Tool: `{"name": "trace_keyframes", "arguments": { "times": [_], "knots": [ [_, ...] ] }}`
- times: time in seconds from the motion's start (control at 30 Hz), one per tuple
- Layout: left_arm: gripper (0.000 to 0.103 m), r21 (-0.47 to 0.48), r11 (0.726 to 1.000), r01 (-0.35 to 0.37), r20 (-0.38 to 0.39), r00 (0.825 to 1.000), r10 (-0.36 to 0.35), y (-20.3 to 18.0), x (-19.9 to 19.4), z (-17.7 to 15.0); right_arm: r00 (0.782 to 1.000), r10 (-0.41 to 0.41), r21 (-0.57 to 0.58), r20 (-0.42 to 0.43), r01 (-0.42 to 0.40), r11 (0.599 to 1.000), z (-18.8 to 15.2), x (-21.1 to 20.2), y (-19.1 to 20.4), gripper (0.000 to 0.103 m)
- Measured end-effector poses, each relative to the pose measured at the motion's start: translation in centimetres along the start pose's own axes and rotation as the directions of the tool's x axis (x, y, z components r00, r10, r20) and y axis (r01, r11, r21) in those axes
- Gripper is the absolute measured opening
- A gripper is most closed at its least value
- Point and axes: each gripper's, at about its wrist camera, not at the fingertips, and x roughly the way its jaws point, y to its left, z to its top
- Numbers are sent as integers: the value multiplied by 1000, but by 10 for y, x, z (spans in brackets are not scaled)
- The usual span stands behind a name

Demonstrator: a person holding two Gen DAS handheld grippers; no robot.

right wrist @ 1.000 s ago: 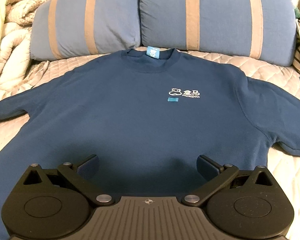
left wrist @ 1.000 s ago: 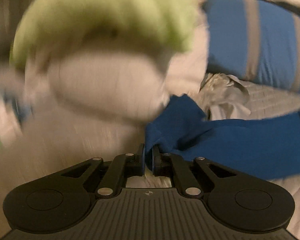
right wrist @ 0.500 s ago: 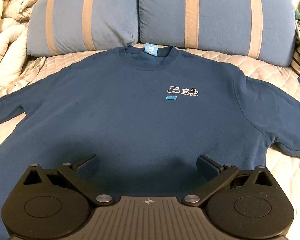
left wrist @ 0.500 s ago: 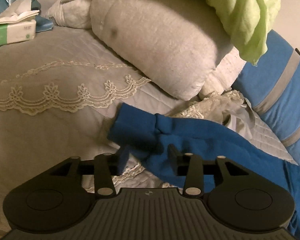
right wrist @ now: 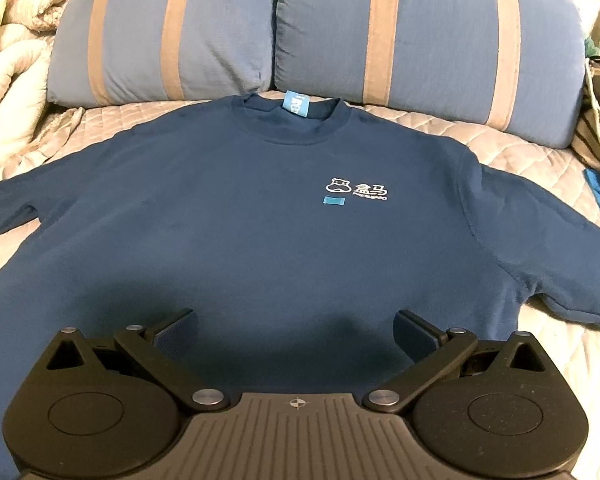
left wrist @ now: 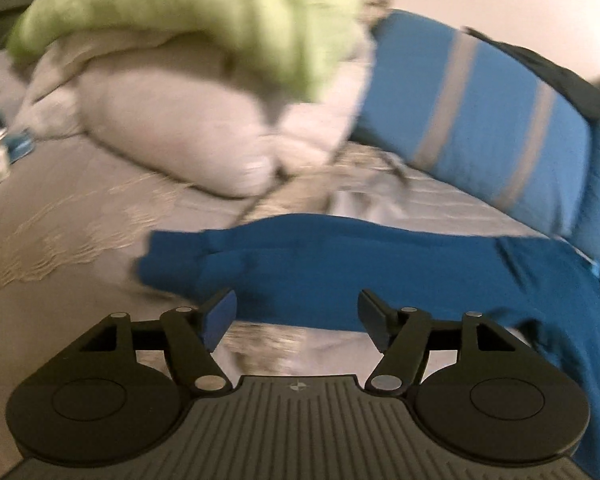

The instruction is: Fold clothes

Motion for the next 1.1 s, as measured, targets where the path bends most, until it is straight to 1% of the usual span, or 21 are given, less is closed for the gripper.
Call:
{"name": "trace_keyframes", "arguments": {
  "times": [0.1,0.2,0.27,0.33,0.43,0.57,0.63,0.8,0.97,1.1],
  "knots": [
    [68,29,997,74,-13,997,-74,-28,-7,0,1000,-14,-7,2,14,1000,0,0,1,103],
    [69,76,986,148,-22,989,-147,-58,-12,-6,1000,-18,-13,3,18,1000,0,0,1,103],
    [72,129,973,193,-30,981,-190,-81,-14,-13,1000,-17,-11,6,17,1000,-1,0,0,103],
    [72,174,957,233,-52,972,-227,-103,-13,-22,1000,-12,-4,7,12,1000,-1,-1,-2,103],
    [72,212,934,288,-92,957,-275,-129,-10,-37,1000,-5,4,8,5,1000,-1,0,-3,103],
    [72,245,909,338,-136,940,-313,-156,-4,-54,1000,-5,-2,1,5,1000,-1,0,-2,103],
    [72,252,902,351,-151,935,-322,-165,-3,-60,1000,-6,-7,-1,6,1000,-1,0,-1,103],
    [72,262,896,360,-146,932,-332,-173,-9,-60,1000,-1,0,-2,1,1000,-2,-1,-3,103],
    [72,242,910,338,-89,941,-326,-166,-22,-47,1000,1,5,-7,-1,1000,-2,0,-3,103],
    [73,220,927,304,-22,952,-306,-148,-39,-31,1000,18,-4,-23,-18,1000,0,2,-4,103]
  ]
}}
